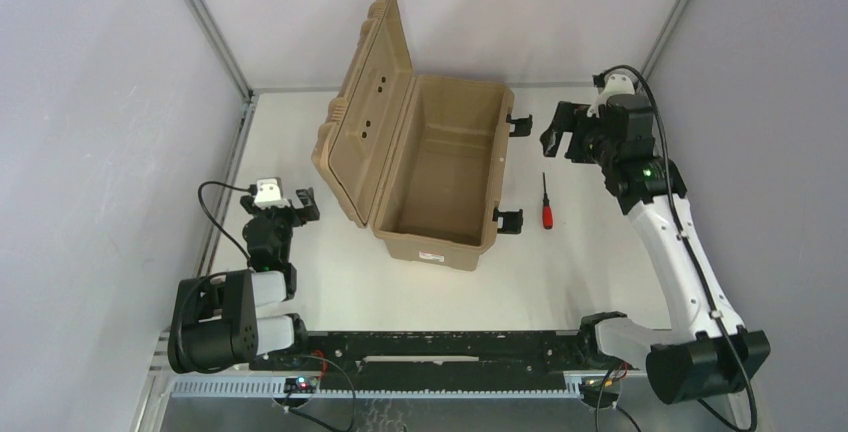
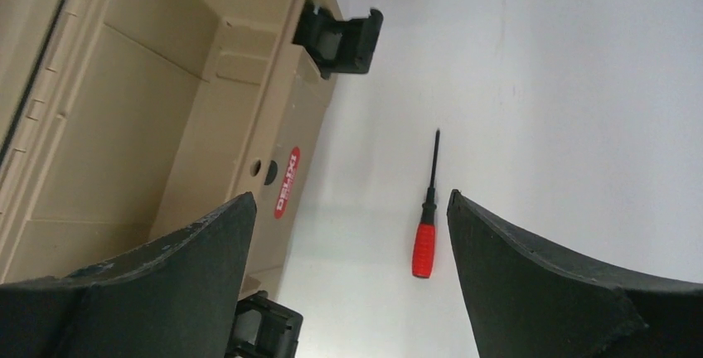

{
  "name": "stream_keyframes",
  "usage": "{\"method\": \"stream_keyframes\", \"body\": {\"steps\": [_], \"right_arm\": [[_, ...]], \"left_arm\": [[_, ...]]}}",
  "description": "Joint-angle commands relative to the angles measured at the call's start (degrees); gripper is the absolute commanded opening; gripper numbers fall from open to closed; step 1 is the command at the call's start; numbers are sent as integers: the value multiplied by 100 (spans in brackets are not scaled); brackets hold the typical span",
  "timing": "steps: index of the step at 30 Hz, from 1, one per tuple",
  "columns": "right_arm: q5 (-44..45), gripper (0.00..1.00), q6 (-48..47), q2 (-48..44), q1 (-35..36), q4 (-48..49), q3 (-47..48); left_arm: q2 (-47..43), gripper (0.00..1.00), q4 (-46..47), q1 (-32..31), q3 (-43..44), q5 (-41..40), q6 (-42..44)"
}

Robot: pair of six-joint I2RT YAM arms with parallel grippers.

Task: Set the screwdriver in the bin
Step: Pick up the screwdriver from the center of the board.

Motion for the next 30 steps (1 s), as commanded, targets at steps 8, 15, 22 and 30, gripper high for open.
{"method": "stream_keyframes", "body": {"steps": [8,15,22,30], "right_arm": [[193,91,240,1349,-15,-977,591],[253,87,275,2308,-15,-1032,510],[484,84,349,2899,-15,-902,238],[598,77,433,3440,-6,-595,-172]], "left_arm": [[-79,100,190,-31,220,-36,1],[-74,100,189,-32,220,-34,0],[-75,100,190,-29,221,-35,0],[-76,100,190,-28,220,-36,2]]}}
